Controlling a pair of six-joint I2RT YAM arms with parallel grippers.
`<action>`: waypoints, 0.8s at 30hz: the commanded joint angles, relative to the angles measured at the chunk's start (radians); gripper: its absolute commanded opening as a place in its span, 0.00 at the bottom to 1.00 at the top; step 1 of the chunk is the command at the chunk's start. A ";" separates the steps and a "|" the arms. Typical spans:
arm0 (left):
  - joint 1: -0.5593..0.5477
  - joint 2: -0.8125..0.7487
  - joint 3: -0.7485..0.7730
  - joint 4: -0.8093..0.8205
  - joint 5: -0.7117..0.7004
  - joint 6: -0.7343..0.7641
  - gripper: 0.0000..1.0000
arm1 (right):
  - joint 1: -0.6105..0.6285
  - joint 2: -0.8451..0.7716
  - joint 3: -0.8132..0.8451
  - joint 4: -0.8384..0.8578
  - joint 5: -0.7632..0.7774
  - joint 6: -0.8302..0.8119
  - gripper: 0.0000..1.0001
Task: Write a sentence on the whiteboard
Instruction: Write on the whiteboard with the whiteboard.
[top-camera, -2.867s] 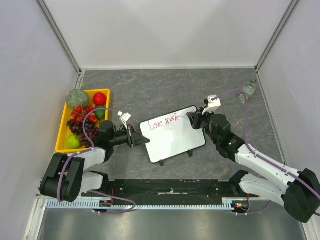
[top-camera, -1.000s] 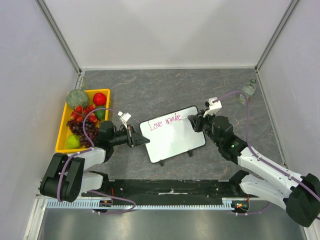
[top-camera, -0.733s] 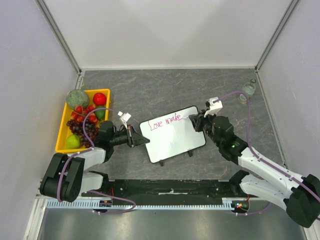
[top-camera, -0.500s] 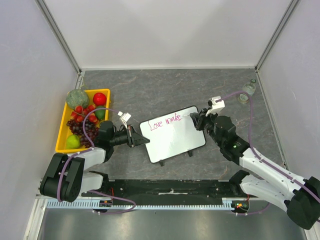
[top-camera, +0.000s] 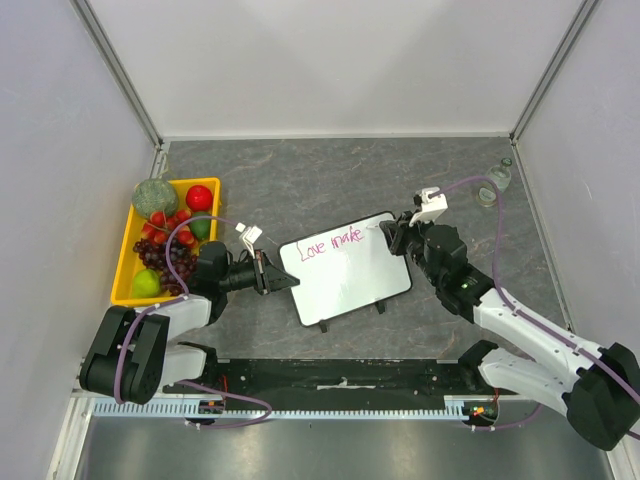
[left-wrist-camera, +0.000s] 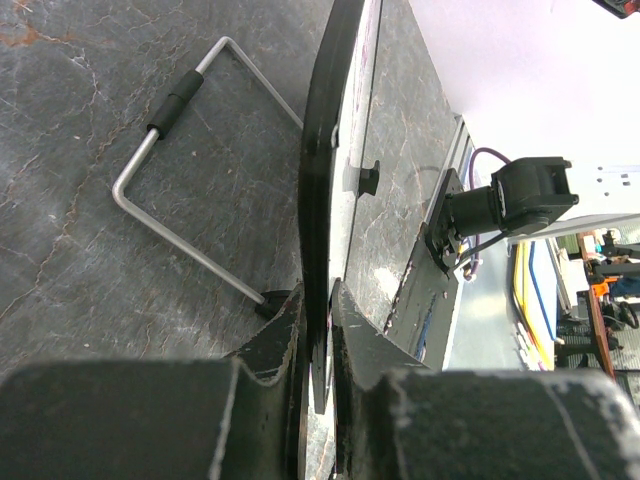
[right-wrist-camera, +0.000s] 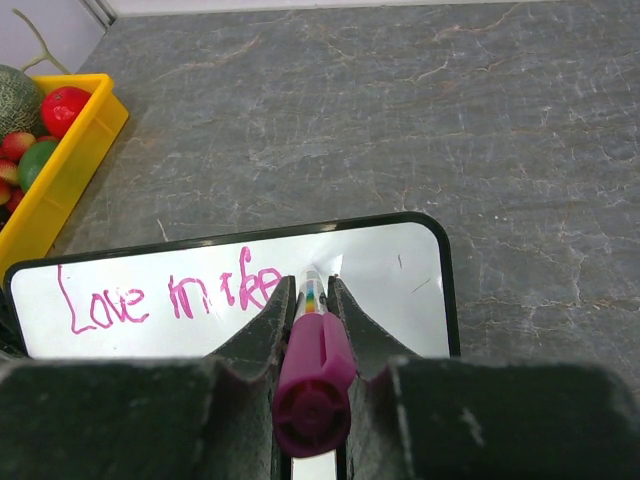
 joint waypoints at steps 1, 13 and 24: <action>-0.001 0.000 0.016 0.018 -0.008 0.027 0.02 | -0.009 0.010 0.009 0.058 0.006 0.006 0.00; -0.001 -0.001 0.016 0.016 -0.008 0.027 0.02 | -0.012 0.018 -0.016 0.060 -0.061 0.015 0.00; -0.003 0.000 0.016 0.016 -0.008 0.027 0.02 | -0.013 -0.034 -0.065 0.021 -0.022 0.021 0.00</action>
